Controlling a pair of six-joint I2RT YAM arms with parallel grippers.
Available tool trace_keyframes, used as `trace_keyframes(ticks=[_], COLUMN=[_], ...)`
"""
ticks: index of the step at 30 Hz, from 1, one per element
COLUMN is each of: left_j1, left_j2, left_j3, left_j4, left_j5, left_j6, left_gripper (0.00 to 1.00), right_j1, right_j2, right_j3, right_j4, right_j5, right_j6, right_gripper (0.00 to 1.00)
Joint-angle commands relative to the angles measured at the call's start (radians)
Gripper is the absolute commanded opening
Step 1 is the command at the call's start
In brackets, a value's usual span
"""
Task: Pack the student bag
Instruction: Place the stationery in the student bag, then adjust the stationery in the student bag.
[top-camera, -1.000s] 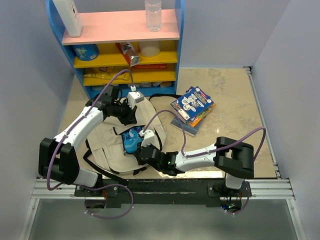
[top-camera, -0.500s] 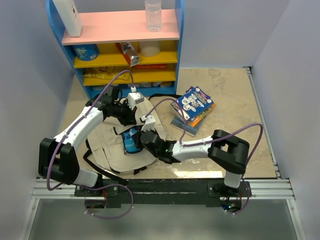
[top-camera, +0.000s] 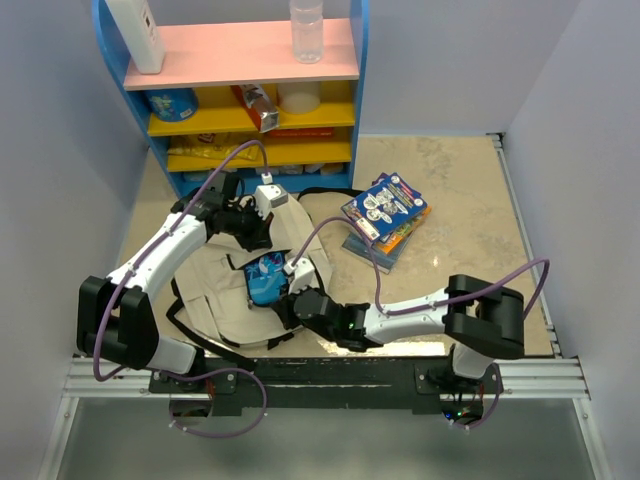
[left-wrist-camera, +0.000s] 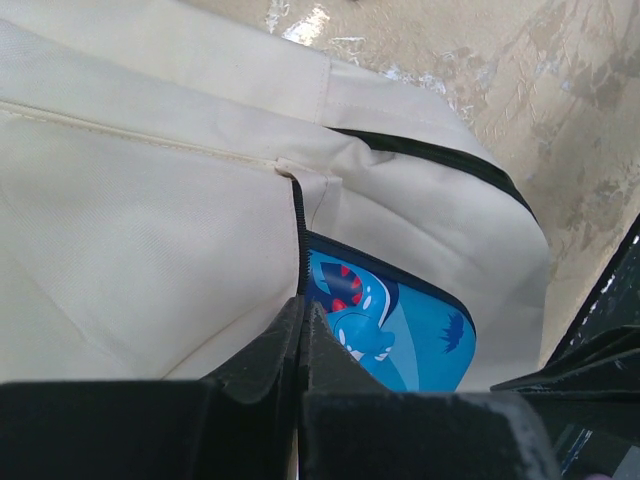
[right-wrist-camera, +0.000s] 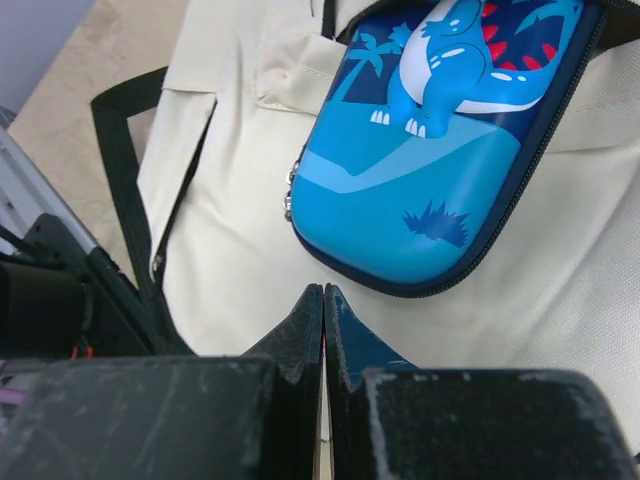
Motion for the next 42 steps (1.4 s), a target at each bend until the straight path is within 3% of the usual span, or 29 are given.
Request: trace_keyframes(ticks=[1,10,20,21,23,26,30,42], left_j1=[0.000,0.000,0.000,0.001,0.003,0.011,0.015,0.017], left_j2=[-0.038,-0.050,-0.070,-0.076,-0.102,-0.147,-0.158,-0.122], left_j3=[0.022,0.023,0.006,0.002,-0.032,-0.107,-0.168,-0.196], left_j4=[0.019,0.005,-0.029,-0.033,-0.032,0.019,0.077,0.254], left_j5=[0.004,0.002,-0.015,-0.026,-0.081,-0.166,-0.217,-0.271], left_j6=[-0.012,0.000,0.031,0.039,0.051,0.056,0.056,0.002], left_gripper=[0.00,0.00,0.00,0.01,0.22,0.38,0.43,0.46], right_j1=[0.007,0.006,-0.020,-0.020,-0.020,-0.020,-0.019,-0.020], right_j2=[0.051,0.184,0.198,0.195,0.189,0.181,0.181,0.175], right_j3=[0.013,0.122,0.167,0.163,0.145,0.116,0.107,0.087], right_j4=[0.009,0.059,0.087,0.079,0.081,0.092,0.096,0.104], right_j5=[0.012,0.082,0.174,0.173,0.171,0.165,0.159,0.144], right_j6=[-0.017,-0.025,-0.005,0.001,0.012,0.028,0.038,0.052], right_gripper=[0.00,0.00,0.00,0.00,0.00,0.00,0.00,0.00])
